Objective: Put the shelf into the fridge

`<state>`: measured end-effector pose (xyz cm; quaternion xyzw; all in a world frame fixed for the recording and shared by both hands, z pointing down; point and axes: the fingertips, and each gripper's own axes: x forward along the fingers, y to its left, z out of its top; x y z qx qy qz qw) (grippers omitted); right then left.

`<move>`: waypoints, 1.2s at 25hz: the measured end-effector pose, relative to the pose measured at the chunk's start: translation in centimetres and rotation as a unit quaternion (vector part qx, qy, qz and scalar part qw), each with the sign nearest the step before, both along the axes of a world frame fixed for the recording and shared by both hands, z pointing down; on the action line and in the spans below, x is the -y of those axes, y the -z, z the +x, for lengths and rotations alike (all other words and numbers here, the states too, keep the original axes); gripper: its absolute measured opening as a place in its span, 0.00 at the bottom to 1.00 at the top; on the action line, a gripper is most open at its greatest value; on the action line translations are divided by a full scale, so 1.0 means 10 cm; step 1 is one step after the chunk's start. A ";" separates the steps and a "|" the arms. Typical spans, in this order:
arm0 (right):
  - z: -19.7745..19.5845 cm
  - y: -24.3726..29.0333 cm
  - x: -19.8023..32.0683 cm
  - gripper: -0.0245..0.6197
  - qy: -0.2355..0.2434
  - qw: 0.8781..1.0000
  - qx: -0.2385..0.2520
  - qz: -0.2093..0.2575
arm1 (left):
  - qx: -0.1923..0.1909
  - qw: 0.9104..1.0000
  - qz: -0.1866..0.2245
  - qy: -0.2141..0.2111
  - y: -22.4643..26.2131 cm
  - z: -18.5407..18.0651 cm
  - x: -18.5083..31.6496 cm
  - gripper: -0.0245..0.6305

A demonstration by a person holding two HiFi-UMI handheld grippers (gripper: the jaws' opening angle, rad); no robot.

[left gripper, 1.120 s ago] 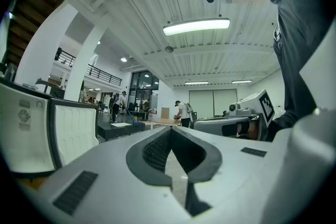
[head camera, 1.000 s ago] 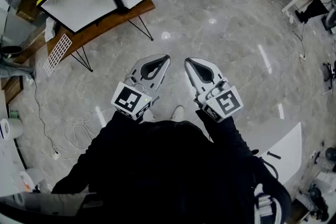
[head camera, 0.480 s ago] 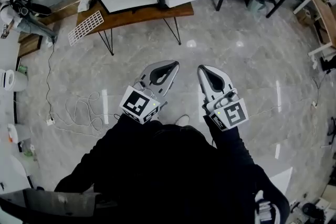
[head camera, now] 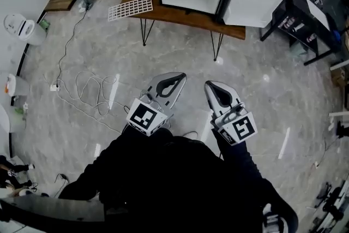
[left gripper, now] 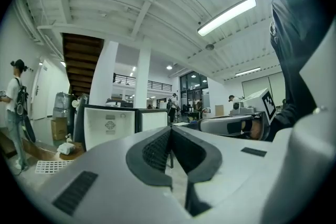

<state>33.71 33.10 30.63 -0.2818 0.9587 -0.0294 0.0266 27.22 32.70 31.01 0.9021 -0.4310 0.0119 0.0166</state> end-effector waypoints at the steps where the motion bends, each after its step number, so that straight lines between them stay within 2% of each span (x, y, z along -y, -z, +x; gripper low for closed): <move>1: -0.15 0.01 0.05 0.05 0.011 1.000 0.002 -0.005 | -0.005 1.000 0.003 0.011 0.01 -0.17 0.04 0.04; 5: -0.76 0.00 0.32 0.05 0.042 0.999 -0.007 -0.013 | -0.011 0.999 0.013 0.035 0.02 -0.77 0.28 0.04; 9: -1.44 -0.05 0.51 0.05 0.077 0.997 -0.027 -0.014 | 0.006 0.998 0.020 0.056 0.04 -1.37 0.45 0.04; 15: -2.47 -0.01 0.74 0.05 0.120 0.993 -0.016 -0.005 | 0.010 0.995 0.022 0.098 0.01 -2.35 0.61 0.04; 18: -2.89 -0.02 0.88 0.05 0.139 0.990 -0.013 -0.008 | 0.000 0.993 0.014 0.119 -0.04 -2.77 0.72 0.04; 24: -3.50 -0.04 1.13 0.05 0.168 0.986 -0.011 -0.015 | -0.017 0.987 0.011 0.160 -0.10 -3.44 0.97 0.04; 30: -3.88 -0.20 1.52 0.05 0.199 0.980 -0.015 -0.021 | -0.030 0.980 0.015 0.197 -0.22 -3.85 1.35 0.04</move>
